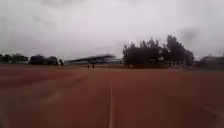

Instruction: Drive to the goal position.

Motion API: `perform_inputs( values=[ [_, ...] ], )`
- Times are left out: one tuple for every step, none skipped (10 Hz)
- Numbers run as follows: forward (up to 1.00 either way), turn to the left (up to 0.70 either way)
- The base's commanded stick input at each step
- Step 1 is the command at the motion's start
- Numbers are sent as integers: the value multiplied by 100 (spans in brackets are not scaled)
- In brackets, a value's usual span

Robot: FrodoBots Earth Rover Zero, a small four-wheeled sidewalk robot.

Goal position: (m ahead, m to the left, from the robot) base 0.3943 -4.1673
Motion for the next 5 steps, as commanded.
perform_inputs(
  values=[
    [50,0],
    [50,0],
    [50,0],
    [50,0],
    [50,0]
  ],
)
